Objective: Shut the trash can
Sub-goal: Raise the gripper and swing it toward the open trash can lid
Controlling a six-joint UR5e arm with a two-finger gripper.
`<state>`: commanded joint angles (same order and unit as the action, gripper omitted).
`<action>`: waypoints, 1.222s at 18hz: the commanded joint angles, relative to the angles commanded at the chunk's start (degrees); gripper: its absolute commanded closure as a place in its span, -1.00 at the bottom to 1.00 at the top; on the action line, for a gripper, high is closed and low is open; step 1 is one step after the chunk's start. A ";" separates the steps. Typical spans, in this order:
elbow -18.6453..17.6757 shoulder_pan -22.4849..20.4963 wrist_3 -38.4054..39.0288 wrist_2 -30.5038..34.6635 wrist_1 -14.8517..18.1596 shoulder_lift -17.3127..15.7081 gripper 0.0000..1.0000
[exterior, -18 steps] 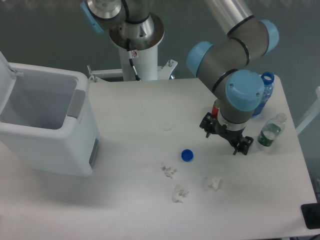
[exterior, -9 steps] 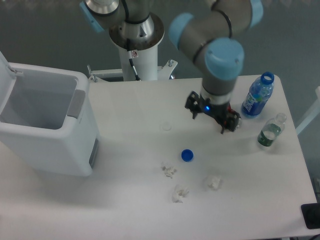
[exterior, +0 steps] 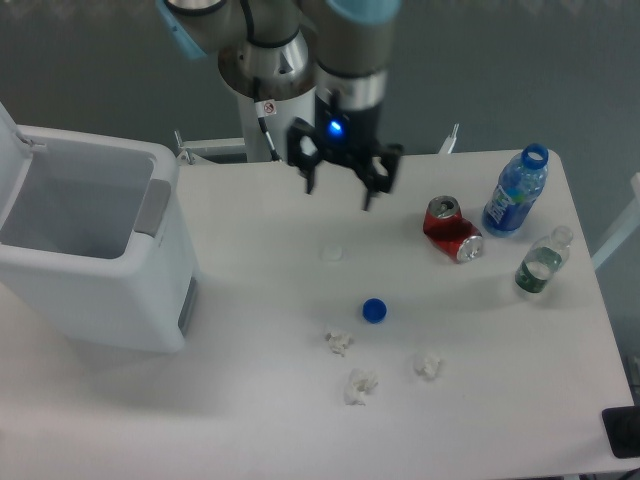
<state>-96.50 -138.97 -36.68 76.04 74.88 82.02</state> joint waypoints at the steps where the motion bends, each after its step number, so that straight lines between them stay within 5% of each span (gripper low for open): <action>1: 0.26 1.05 2.72 -1.32 -0.09 -1.41 0.46; 8: 4.74 6.59 20.66 -5.90 -0.61 -4.32 0.86; 22: 9.93 18.54 29.20 -18.03 -1.49 -4.68 0.87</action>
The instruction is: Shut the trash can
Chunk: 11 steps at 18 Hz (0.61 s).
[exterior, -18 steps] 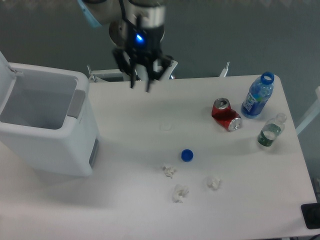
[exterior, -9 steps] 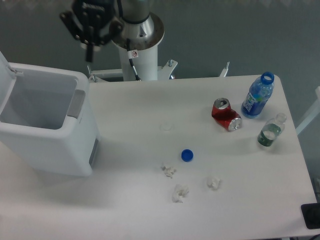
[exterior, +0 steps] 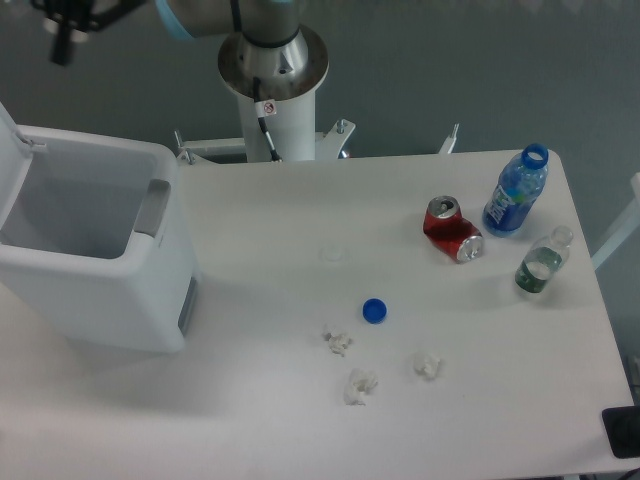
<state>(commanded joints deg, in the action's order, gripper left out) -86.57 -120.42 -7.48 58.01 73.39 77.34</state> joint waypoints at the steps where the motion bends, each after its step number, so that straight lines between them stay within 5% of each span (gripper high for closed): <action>1: 0.35 1.32 0.53 0.00 0.00 0.53 0.87; 11: 6.41 9.85 1.76 0.00 -2.46 7.82 0.87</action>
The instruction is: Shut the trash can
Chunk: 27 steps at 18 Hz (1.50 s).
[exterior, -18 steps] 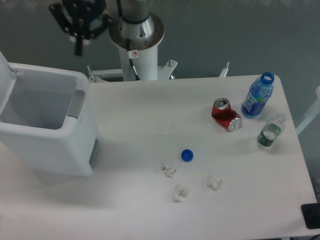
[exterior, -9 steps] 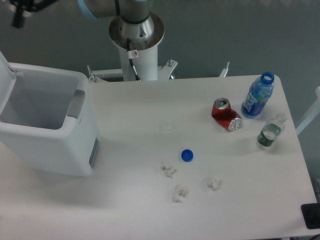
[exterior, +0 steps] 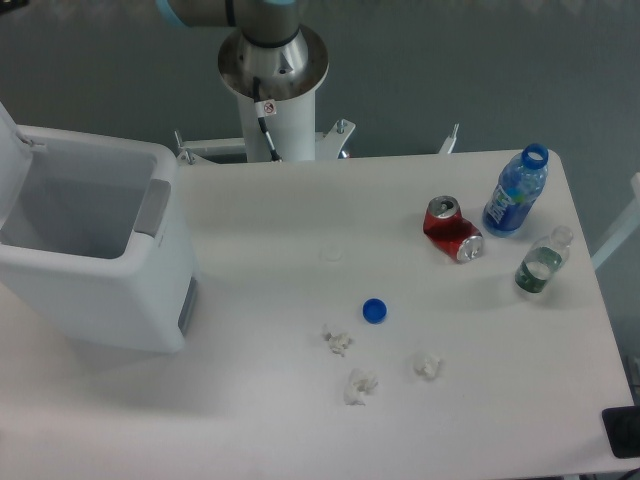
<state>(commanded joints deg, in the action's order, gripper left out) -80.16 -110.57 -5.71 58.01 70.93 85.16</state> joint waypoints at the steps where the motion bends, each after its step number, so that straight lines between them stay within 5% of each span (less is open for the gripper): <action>1: 0.44 0.53 0.44 0.00 -0.35 0.53 0.87; 9: 1.06 2.73 0.62 0.53 -2.38 3.34 0.87; 27: 0.62 5.37 0.00 11.77 -1.15 3.35 0.87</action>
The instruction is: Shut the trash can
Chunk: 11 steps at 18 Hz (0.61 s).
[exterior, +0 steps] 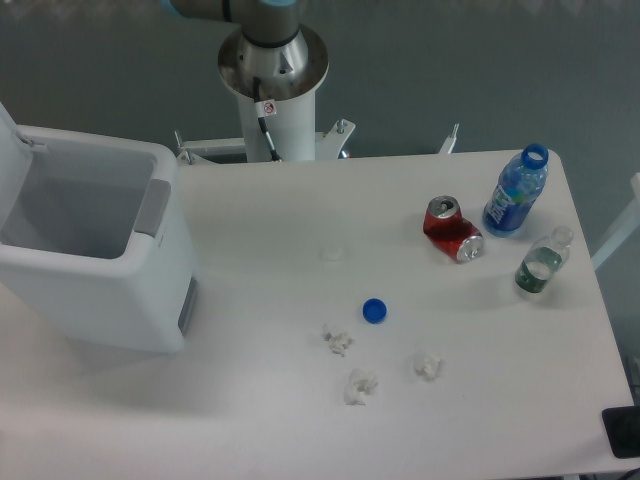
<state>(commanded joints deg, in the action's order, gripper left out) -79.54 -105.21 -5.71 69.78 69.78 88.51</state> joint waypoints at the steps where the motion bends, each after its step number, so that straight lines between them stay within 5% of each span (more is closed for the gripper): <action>1: 0.09 0.09 0.00 0.00 0.44 -0.09 0.87; 11: -0.35 0.00 0.00 2.99 1.23 -0.70 0.87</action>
<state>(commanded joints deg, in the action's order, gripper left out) -79.89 -105.21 -5.71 72.77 71.02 87.80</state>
